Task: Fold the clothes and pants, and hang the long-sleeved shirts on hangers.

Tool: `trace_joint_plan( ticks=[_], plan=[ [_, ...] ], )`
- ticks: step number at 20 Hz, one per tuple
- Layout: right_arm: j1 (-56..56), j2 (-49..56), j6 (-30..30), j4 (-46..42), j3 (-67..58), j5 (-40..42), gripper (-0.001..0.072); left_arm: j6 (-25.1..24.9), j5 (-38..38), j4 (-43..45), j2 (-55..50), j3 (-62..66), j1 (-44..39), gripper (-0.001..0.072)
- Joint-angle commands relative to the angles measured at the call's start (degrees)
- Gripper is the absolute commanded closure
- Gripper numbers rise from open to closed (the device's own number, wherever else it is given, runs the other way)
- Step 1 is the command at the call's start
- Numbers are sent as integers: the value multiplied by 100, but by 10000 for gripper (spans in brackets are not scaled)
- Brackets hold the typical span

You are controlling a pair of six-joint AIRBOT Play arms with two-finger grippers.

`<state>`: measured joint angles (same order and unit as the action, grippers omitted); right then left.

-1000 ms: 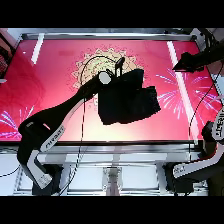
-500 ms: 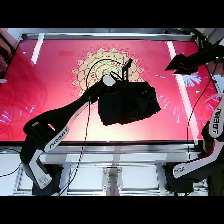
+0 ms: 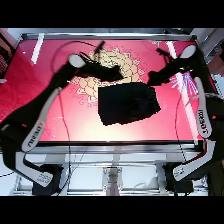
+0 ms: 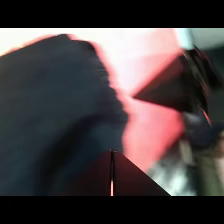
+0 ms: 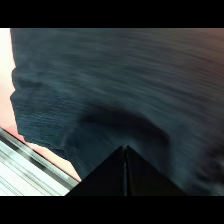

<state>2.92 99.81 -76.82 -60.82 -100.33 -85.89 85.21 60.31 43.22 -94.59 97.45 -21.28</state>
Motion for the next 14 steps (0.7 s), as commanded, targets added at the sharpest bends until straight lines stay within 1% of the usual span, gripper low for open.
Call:
trace_joint_plan(
  ticks=[1, 4, 7, 9, 11, 14],
  plan=[
    [662, 256, 101, -289, 221, 260, 688, 719, 1043, 1572, 424, 0, 503, 684],
    [782, 758, 92, -411, 299, -699, 688, 719, 1641, 2350, 551, -4, 525, 684],
    [590, 798, 129, -883, 518, -1451, 688, 719, 1838, 2798, 640, -9, 544, 684],
    [310, 695, 59, -977, 767, -1790, 688, 719, 1912, 3042, 699, -11, 568, 684],
    [-15, 527, 20, -1311, 1121, -1779, 689, 719, 1954, 3209, 737, -11, 590, 684],
    [-522, 313, -179, -2081, 1467, -1469, 689, 719, 1974, 3222, 745, -11, 627, 684]
  ],
)
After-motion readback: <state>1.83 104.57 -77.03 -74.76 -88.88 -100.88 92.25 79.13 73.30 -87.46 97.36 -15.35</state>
